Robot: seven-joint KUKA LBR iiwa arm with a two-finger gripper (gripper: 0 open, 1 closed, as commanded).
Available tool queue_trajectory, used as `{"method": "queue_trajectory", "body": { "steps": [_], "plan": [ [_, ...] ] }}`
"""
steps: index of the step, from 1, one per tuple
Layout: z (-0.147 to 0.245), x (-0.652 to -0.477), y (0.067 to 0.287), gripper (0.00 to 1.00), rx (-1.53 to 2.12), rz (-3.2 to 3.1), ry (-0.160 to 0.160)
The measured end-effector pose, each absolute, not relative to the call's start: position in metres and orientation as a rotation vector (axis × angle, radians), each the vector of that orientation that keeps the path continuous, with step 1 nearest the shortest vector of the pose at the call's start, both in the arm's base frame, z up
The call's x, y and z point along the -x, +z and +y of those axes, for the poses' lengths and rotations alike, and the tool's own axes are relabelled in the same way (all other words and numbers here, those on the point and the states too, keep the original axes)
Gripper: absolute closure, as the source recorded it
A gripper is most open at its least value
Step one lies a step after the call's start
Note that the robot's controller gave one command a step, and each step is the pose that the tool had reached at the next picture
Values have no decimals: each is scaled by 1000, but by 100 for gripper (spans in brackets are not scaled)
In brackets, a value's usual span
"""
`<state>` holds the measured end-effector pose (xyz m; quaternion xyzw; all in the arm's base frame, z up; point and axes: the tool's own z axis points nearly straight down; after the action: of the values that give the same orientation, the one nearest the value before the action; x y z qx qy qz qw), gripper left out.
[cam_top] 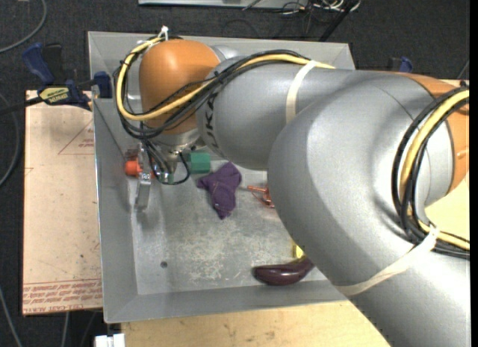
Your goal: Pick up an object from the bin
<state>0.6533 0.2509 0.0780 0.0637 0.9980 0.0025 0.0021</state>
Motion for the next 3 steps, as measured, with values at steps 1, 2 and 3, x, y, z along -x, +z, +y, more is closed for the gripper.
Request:
{"method": "queue_trajectory", "body": {
  "steps": [1, 2, 3],
  "plan": [
    [240, -654, 74, 100, -520, 3087, 19],
    [240, -654, 74, 100, -521, 3087, 19],
    [240, -654, 76, 100, -521, 3089, 17]
  ]
}}
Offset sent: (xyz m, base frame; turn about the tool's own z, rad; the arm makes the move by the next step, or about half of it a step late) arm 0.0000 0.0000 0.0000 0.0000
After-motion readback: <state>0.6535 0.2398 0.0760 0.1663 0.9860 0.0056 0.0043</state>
